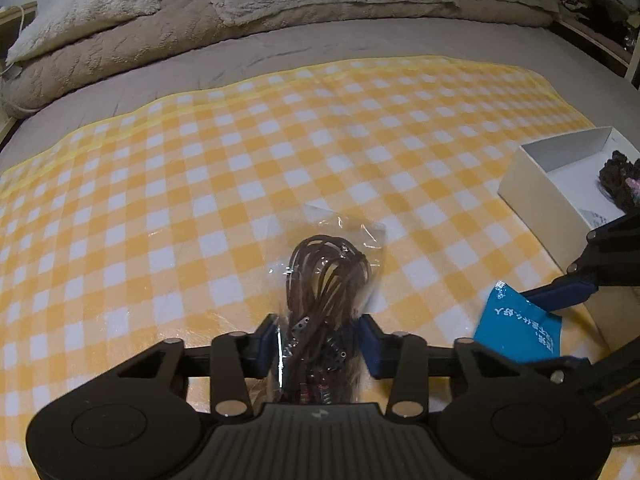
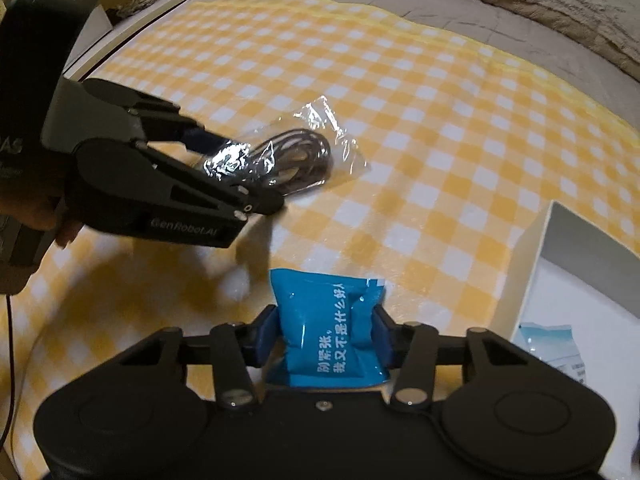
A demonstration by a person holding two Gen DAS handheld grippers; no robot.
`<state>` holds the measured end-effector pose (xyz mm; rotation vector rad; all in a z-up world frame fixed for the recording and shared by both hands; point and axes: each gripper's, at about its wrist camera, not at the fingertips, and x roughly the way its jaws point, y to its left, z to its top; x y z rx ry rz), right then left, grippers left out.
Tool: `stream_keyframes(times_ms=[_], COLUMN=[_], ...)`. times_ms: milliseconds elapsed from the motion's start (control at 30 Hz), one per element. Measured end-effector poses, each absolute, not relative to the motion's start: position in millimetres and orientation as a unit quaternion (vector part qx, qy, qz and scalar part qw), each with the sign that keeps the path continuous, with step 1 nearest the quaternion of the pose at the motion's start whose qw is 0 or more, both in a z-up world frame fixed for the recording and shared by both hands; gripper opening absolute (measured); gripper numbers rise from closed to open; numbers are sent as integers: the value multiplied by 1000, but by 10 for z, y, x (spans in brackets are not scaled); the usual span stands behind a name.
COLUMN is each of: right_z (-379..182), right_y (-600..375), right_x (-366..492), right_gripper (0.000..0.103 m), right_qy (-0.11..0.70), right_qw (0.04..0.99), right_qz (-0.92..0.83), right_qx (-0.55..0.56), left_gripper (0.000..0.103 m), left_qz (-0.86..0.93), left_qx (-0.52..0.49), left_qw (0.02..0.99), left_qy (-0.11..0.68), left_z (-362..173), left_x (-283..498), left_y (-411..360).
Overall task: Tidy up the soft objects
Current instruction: 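Grasp the bagged dark cords with the left tool while the right tool grasps the blue packet, then carry the bagged dark cords and blue packet into the tray and open both tools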
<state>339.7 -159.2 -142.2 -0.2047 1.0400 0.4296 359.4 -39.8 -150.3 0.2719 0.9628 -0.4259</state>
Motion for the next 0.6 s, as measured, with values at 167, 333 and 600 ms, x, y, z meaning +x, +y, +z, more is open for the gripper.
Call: stream_keyframes(times_ms=[167, 333, 600], right_z=[-1345, -1190, -879], right_y=[-1596, -1645, -1800], right_x=[3368, 3269, 3130], right_gripper=[44, 43, 43], right_qy=[482, 458, 410], right_qw=[850, 867, 899], right_qz=[189, 170, 137], right_qx=[-98, -92, -68], left_gripper=[36, 35, 35], left_qz=[-193, -177, -160], left_qx=[110, 67, 35], left_qw=[864, 876, 898], left_qy=[453, 443, 409], left_z=[-1420, -1241, -864], left_x=[3547, 3457, 3225], left_y=[-362, -280, -246])
